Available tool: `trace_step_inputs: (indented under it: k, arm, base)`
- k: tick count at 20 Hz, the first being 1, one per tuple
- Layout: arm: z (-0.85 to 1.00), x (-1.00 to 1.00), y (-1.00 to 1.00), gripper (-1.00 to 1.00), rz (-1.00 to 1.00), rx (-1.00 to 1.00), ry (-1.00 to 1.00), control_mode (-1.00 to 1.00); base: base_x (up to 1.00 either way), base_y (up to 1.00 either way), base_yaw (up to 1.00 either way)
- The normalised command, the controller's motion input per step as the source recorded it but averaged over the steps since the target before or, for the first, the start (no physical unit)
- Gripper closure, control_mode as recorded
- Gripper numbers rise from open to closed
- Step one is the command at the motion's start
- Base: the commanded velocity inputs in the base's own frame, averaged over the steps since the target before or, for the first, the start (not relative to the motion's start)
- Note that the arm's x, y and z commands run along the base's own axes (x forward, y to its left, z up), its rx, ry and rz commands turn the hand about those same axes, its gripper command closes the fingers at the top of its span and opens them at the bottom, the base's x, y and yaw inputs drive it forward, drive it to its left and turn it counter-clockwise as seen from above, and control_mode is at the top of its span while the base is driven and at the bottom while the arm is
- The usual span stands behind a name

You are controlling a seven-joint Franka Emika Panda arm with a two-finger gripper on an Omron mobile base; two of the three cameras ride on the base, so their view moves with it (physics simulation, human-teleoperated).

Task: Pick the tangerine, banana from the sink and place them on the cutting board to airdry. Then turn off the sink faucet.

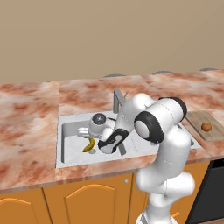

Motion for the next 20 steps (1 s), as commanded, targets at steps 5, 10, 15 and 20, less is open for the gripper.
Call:
trace_step_inputs:
  k: [5,10,15,20]
  arm:
    - [-0.19,0.08,0.09,-1.0,-0.03,0.0,0.0,-1.0]
    - [-0.2,0.11,0.02,-1.0,-0.05,0.0,0.0,-1.0]
    - [-0.15,0.14,0.03,-1.0,-0.05,0.0,0.0,-1.0]
    - [-0.15,0.18,0.06,-1.0,-0.05,0.0,0.01,-1.0]
  base:
    - [0.0,0.0,0.0]
    - [0.0,0.0,0.0]
    - [0.0,0.0,0.0]
    - [0.0,0.0,0.0]
